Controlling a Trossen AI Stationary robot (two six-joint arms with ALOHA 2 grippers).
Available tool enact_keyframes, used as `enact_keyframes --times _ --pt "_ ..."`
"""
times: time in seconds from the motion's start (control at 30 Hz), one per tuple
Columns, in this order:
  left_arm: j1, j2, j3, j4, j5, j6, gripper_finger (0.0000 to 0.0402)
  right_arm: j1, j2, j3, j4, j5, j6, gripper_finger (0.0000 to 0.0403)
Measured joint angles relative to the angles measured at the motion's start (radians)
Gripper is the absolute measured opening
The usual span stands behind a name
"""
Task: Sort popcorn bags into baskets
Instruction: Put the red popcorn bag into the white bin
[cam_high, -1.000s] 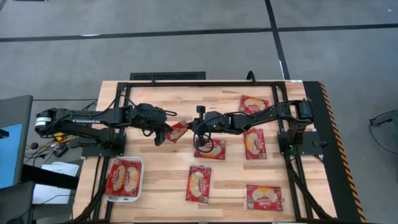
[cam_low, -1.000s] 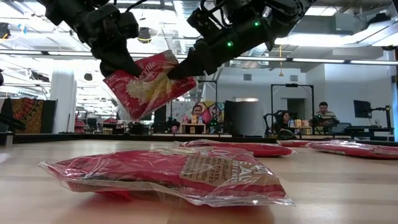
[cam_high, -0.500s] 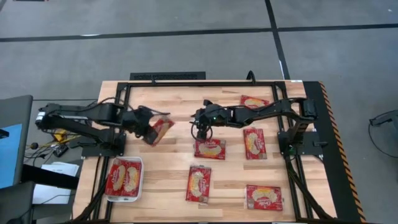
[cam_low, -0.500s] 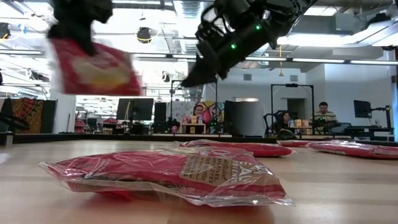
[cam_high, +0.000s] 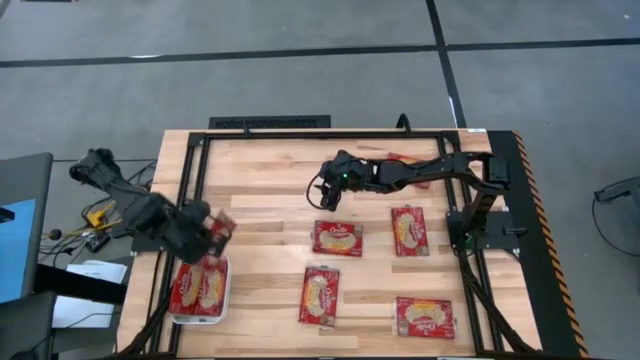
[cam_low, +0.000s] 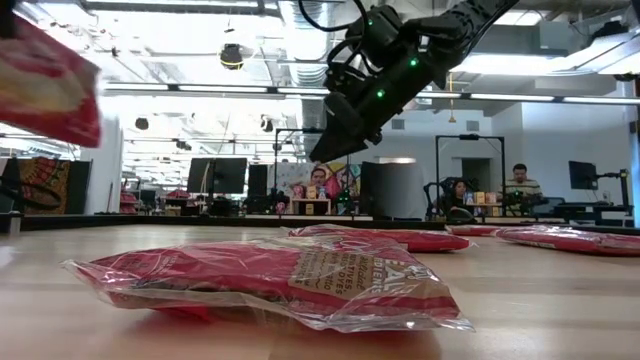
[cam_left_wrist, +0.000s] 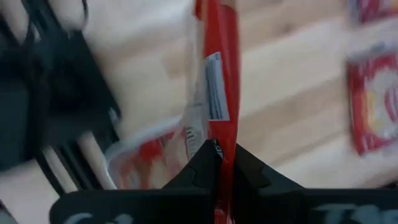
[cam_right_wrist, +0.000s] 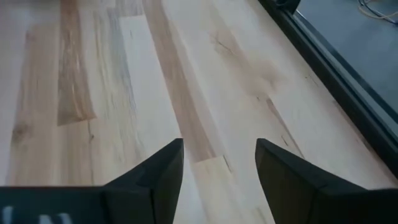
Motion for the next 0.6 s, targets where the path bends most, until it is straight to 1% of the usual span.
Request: enact_keyframes --times 0.07,0.2,0.27,0.43,0.6 --pt "-0.062 0.022 0.000 0.004 0.028 -0.094 0.0008 -0.004 0.000 0.000 -0.001 0.000 0.000 0.0219" --pt "-0.162 0.074 0.000 0.010 0.091 -0.227 0.0006 -0.005 0.000 0.000 0.003 0.000 -0.001 0.0213" --pt "-0.188 0.103 0.000 0.032 0.117 -0.236 0.0006 -0.005 0.000 0.000 0.009 0.000 -0.001 0.0211" --pt "-0.207 0.177 0.001 0.085 0.152 -0.236 0.0009 -0.012 0.000 0.000 0.011 0.000 -0.001 0.0207" --pt "-0.245 0.242 0.001 0.100 0.272 -0.253 0.0010 -0.017 0.001 0.000 0.009 0.000 0.015 0.0209"
